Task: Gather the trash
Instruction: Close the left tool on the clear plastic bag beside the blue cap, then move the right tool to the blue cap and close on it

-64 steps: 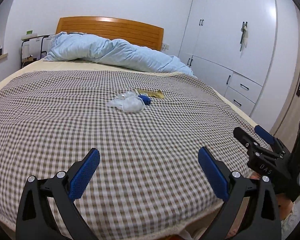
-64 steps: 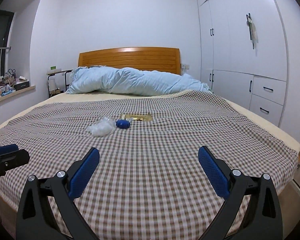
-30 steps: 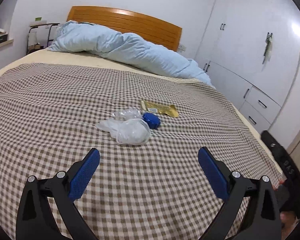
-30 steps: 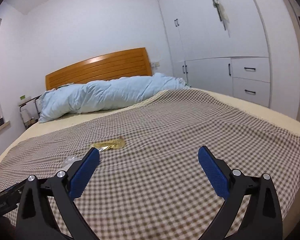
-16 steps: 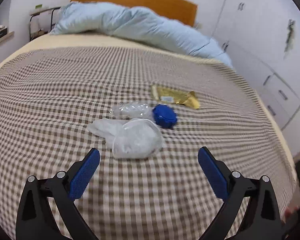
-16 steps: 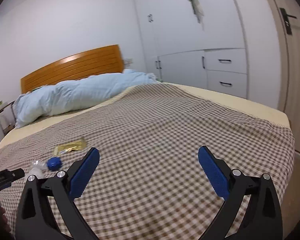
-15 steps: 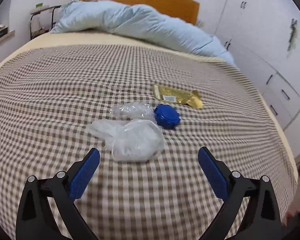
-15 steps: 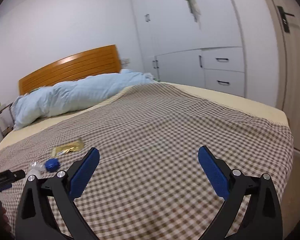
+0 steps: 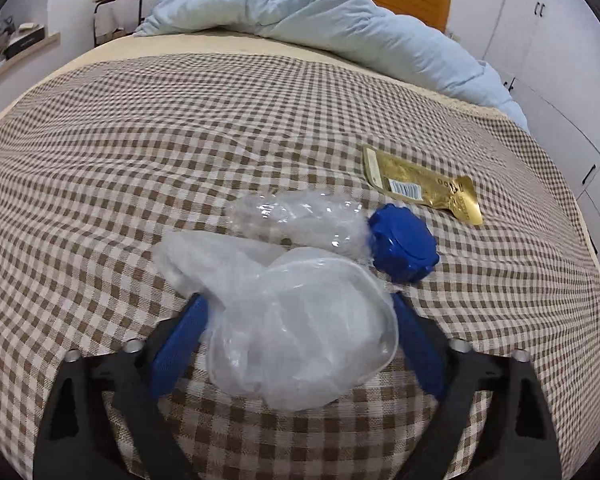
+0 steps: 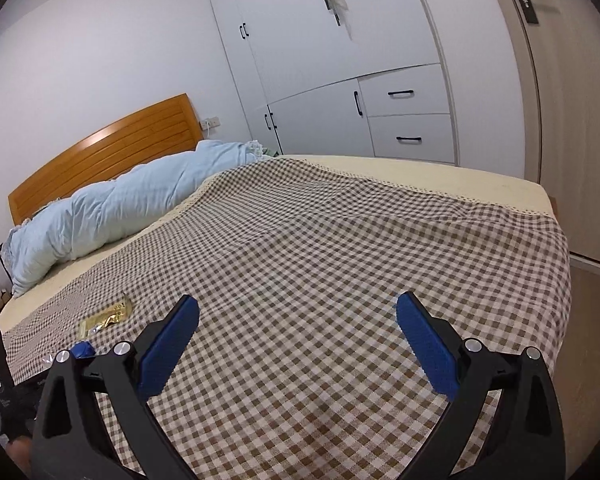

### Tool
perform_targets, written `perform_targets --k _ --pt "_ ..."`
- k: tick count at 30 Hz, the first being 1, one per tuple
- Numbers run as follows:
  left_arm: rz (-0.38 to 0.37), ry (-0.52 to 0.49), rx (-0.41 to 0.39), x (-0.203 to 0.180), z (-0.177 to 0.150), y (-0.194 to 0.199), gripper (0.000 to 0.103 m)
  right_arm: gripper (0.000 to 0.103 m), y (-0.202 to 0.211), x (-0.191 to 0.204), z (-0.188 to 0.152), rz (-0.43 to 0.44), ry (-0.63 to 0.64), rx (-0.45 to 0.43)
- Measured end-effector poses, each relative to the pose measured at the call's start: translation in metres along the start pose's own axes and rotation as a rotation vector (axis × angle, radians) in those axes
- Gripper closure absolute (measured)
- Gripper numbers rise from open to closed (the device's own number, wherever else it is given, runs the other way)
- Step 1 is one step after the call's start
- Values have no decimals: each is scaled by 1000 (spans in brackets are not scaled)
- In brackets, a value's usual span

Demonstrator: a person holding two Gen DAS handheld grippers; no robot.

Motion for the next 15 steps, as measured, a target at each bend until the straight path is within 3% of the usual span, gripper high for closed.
perform_targets --k 2,5,8,12,15 --pt "-35 -3 -9 0 -2 5 61 8 -2 3 -2 4 4 9" --pt "-88 4 -20 4 -3 14 76 8 -4 7 -4 7 24 10" --pt "-114 -22 -53 2 0 26 80 8 -4 12 -7 12 39 8" --pt "-93 -141 -129 0 15 50 81 8 -4 19 -12 15 63 11" --pt "-91 -164 -150 7 27 61 81 8 -4 29 -17 17 92 9"
Point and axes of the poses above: each gripper's, at about its wrist camera, not at the fingertips, and y roughly against the way its jaws point, x to its left, z to its top, the point moved 5 cm from there along -y, roughly the way its jaws point, and after that the axes turned 10 degrees about -z, right-handed, at the moved point
